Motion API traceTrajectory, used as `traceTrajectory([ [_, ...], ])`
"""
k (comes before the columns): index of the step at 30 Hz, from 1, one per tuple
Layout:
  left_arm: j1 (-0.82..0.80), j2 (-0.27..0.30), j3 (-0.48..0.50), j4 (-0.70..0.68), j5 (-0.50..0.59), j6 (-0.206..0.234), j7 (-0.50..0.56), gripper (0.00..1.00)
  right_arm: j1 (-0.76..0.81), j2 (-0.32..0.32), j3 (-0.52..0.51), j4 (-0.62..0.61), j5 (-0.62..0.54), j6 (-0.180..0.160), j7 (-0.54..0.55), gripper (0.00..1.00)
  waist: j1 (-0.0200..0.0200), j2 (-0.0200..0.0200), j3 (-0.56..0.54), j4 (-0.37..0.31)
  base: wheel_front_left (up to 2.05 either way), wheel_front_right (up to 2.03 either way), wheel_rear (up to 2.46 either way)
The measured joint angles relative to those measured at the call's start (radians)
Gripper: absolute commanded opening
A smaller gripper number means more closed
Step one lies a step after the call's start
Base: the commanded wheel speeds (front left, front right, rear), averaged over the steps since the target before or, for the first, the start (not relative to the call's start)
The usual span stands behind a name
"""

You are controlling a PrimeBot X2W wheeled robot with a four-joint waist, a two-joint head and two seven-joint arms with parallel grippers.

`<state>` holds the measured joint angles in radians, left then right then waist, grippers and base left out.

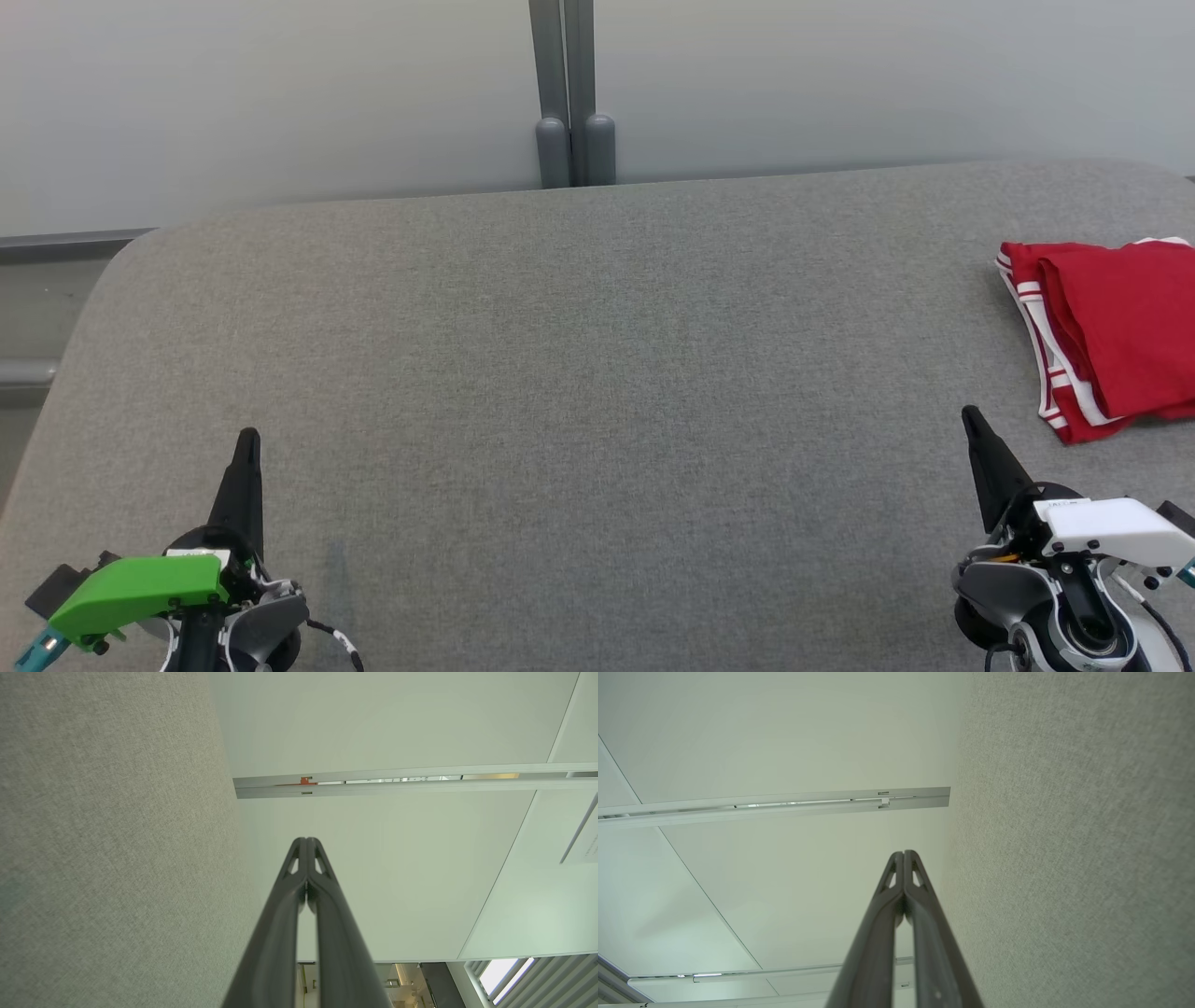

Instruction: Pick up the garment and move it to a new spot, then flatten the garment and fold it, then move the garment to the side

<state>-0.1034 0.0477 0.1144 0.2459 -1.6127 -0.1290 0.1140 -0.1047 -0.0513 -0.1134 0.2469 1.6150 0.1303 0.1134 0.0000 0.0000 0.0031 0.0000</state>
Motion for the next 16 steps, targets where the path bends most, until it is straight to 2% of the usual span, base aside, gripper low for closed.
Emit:
traceTrajectory([
  [16,0.000,0.000,0.000,0.000,0.000,0.000,0.000,0.00,0.000,0.000,-0.001,0.000,0.000,0.000,0.001,0.00,0.0001,0.0000,0.000,0.000,0.00,0.00,0.00],
])
